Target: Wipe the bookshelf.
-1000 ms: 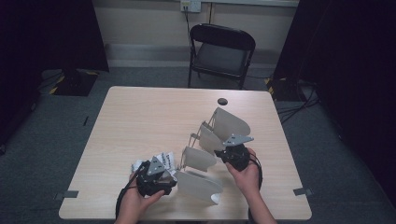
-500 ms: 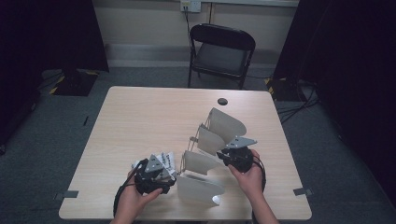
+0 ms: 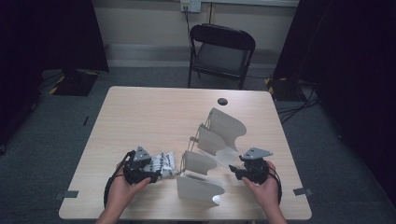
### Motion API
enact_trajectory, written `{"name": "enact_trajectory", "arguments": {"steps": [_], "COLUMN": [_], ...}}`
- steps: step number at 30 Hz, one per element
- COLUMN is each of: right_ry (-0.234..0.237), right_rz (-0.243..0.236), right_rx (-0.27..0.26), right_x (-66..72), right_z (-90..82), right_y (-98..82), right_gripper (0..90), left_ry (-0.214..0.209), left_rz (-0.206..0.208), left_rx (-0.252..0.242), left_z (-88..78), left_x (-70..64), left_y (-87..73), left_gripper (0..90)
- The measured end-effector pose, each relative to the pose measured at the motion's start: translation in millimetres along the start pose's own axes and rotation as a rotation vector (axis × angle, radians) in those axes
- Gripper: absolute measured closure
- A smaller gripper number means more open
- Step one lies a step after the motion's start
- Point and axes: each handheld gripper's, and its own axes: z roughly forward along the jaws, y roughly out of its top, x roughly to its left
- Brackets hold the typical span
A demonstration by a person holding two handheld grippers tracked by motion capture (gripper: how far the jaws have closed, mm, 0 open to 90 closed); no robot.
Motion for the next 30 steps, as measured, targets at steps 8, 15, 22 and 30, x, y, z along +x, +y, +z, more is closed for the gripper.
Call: {"name": "enact_trajectory", "arguments": {"steps": [8,15,22,30], "right_ry": [-0.021,-0.024,-0.033,-0.039], "right_rz": [0.061,0.109,0.115,0.118], "right_rx": [0.05,0.028,0.009,0.008], "right_x": [-1.2,-3.1,-2.4,-1.6], "right_z": [3.5,3.0,2.8,2.2], "right_y": [-29.3,-36.8,-39.6,-40.2], "right_gripper": [20.2,12.9,12.2,12.3], "left_ry": [0.016,0.013,0.0,-0.039], "left_rz": [-0.028,-0.032,-0.019,-0.058], "left_rx": [0.023,0.04,0.034,0.039], "left_z": [10.0,17.3,17.5,16.7], "left_x": [12.9,10.7,9.7,4.7], "left_y": [-6.3,-9.5,-10.2,-8.9], "left_gripper": [33.1,34.1,46.4,72.2]}}
